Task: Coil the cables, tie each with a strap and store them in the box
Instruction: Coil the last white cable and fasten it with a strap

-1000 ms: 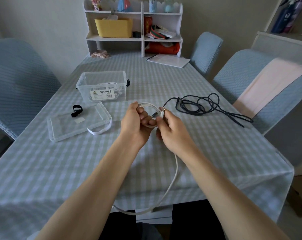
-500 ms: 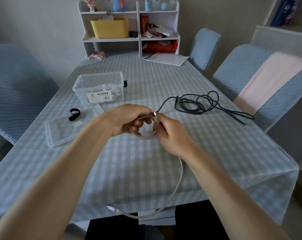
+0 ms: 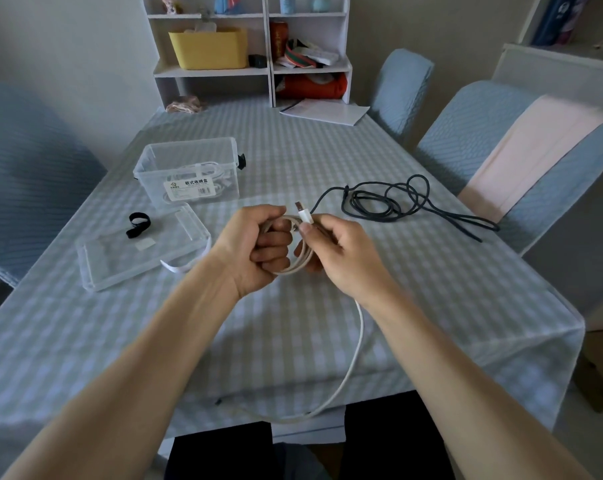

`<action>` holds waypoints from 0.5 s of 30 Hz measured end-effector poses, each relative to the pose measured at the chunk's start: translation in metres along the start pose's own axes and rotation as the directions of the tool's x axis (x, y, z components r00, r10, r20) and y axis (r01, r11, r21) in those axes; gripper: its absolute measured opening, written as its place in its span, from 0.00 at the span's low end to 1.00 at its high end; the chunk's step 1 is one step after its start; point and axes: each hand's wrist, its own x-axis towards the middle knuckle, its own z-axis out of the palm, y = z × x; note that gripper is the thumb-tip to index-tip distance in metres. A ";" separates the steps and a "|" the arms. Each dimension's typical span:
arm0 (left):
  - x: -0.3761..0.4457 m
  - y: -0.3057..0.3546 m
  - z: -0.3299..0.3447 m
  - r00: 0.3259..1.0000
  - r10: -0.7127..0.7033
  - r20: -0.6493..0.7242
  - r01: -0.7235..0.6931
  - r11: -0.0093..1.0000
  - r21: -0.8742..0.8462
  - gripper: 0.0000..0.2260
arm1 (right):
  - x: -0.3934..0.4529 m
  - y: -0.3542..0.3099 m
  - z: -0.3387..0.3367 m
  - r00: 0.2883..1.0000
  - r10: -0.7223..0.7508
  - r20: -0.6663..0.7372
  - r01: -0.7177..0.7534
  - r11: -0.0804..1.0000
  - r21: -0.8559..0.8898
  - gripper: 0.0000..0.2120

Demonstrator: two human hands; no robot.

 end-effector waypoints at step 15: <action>0.002 -0.014 0.017 0.942 0.154 -0.297 -0.160 0.987 0.006 0.19 | -0.001 -0.008 0.003 0.959 0.255 -0.123 -0.217 0.940 0.262 0.14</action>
